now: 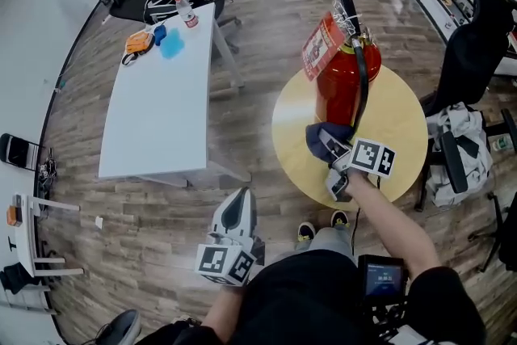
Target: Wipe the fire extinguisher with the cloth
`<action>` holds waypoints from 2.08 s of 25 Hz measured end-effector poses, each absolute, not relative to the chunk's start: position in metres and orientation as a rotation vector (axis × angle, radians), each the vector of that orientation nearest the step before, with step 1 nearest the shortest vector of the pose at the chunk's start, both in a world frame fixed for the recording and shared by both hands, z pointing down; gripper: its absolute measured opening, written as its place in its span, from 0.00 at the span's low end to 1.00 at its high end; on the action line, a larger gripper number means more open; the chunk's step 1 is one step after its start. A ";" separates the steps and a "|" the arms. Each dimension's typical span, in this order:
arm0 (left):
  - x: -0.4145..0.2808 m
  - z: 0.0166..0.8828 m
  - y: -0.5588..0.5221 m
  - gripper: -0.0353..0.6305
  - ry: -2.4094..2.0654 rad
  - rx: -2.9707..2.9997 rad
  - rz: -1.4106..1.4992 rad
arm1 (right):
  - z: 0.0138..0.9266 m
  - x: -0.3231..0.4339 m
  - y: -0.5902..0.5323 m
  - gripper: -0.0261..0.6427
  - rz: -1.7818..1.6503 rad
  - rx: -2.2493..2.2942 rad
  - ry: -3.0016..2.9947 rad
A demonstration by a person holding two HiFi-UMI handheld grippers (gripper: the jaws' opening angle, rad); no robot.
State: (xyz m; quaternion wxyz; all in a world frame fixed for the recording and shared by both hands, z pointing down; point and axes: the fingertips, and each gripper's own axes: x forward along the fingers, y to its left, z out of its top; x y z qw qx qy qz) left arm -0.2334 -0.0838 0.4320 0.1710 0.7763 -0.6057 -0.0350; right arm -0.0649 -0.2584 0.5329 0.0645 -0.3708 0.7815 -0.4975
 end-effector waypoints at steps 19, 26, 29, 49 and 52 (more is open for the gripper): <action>-0.226 0.415 -0.097 0.09 -1.698 2.252 -0.193 | 0.316 -0.060 -0.263 0.18 -1.690 -0.617 1.836; -0.233 0.424 -0.089 0.09 -1.720 2.213 -0.173 | 0.378 -0.057 -0.263 0.18 -1.575 -0.795 2.097; -0.236 0.431 -0.084 0.09 -1.726 2.188 -0.142 | 0.429 -0.046 -0.264 0.18 -1.548 -0.914 2.180; -0.225 0.445 -0.072 0.09 -1.726 2.169 -0.014 | 0.683 -0.050 -0.255 0.18 -1.861 -1.297 2.016; -0.228 0.443 -0.068 0.09 -1.743 2.164 -0.014 | 0.661 -0.071 -0.268 0.18 -1.881 -1.170 1.776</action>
